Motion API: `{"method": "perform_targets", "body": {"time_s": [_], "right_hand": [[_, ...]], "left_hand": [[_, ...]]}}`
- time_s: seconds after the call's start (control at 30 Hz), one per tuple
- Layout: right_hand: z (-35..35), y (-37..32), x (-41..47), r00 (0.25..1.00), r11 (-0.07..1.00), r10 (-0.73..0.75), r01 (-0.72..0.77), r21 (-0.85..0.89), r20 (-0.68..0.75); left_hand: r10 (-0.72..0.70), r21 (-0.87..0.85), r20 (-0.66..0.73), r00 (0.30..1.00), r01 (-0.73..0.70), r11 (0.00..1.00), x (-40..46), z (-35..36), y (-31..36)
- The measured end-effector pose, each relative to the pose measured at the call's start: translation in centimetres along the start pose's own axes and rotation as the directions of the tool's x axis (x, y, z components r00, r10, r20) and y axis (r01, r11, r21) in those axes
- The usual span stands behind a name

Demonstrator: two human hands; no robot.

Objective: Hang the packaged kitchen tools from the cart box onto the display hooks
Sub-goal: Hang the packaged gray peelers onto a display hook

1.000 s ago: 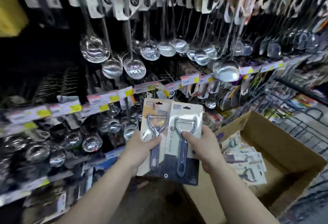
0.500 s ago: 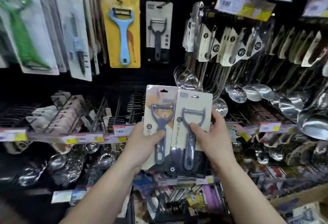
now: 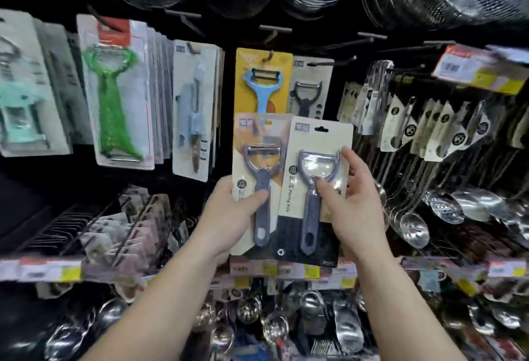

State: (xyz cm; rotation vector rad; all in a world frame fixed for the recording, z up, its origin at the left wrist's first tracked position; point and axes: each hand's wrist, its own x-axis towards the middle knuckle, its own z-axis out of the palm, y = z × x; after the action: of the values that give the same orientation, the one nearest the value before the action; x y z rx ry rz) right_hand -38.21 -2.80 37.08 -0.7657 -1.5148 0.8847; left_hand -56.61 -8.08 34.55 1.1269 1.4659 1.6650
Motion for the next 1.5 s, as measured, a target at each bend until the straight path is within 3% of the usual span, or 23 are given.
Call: {"method": "perform_targets", "body": {"time_s": [0.67, 0.97, 1.27, 1.5], "right_hand": [[-3.8, -2.7, 8.0, 0.969, 0.970, -0.242, 0.241, 0.015, 0.054], [-4.6, -2.7, 9.2, 0.954, 0.959, -0.279, 0.270, 0.091, 0.109], [-4.7, -2.4, 10.3, 0.958, 0.959, -0.274, 0.264, 0.107, 0.091], [-3.6, -2.0, 11.2, 0.966, 0.969, -0.246, 0.245, 0.022, 0.080]], "left_hand": [[0.132, -0.042, -0.068, 0.989, -0.135, 0.990, 2.7, 4.5, 6.2], [0.113, -0.141, -0.125, 0.986, -0.130, 0.981, 2.3, 5.6, 6.3], [0.084, -0.128, -0.241, 0.967, -0.118, 0.985, 2.3, 4.2, 5.5], [0.069, -0.096, -0.218, 0.974, -0.092, 0.991, 1.9, 4.1, 5.1]]}}
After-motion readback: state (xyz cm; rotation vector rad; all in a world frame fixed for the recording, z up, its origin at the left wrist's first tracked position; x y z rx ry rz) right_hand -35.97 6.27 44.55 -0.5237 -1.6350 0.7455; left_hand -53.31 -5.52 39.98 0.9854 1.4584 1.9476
